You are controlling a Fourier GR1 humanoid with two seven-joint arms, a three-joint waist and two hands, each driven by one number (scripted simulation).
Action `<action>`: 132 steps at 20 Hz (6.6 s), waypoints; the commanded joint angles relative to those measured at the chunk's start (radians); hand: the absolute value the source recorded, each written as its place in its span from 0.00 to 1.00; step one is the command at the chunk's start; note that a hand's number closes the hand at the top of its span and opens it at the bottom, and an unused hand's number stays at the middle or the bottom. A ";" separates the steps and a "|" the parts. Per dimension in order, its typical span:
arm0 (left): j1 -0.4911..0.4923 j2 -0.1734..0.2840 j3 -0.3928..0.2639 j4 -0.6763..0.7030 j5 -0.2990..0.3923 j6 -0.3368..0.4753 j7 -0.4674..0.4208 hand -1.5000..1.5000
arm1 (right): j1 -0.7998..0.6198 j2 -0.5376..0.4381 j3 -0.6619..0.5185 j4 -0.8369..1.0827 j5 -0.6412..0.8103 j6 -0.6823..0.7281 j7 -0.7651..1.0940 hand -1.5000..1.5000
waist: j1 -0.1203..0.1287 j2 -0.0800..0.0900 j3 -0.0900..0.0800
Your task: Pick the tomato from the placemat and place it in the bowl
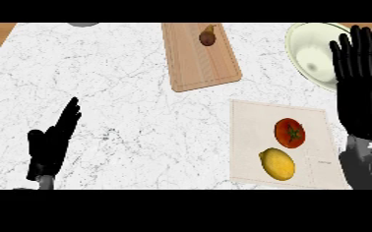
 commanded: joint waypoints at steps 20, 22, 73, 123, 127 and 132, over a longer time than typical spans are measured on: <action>-0.247 0.024 0.013 -0.149 -0.124 0.104 0.098 0.50 | 0.086 -0.490 -0.164 0.495 0.167 0.908 -0.829 0.00 | 0.047 0.009 0.027; -0.250 0.005 -0.017 -0.166 -0.159 0.129 0.114 0.50 | 0.085 -0.539 -0.139 0.451 0.227 0.863 -0.828 0.00 | 0.040 0.004 0.025; -0.253 -0.152 0.127 -0.194 -0.322 -0.018 0.165 0.50 | -0.059 -0.160 0.232 0.454 1.256 0.508 -0.560 1.00 | 0.034 0.001 0.022; -0.245 -0.169 0.216 -0.203 -0.325 -0.103 0.163 0.50 | -0.021 0.145 -0.439 -0.181 0.687 0.691 0.197 1.00 | 0.045 0.003 0.022; -0.269 -0.204 0.181 -0.182 -0.374 -0.065 0.156 0.50 | -0.129 0.100 -0.489 0.121 0.709 0.597 0.025 1.00 | 0.051 0.007 0.023; -0.278 -0.209 0.155 -0.227 -0.396 -0.067 0.206 0.50 | -0.212 -0.051 -0.518 0.410 0.866 0.465 -0.171 1.00 | 0.061 0.011 0.024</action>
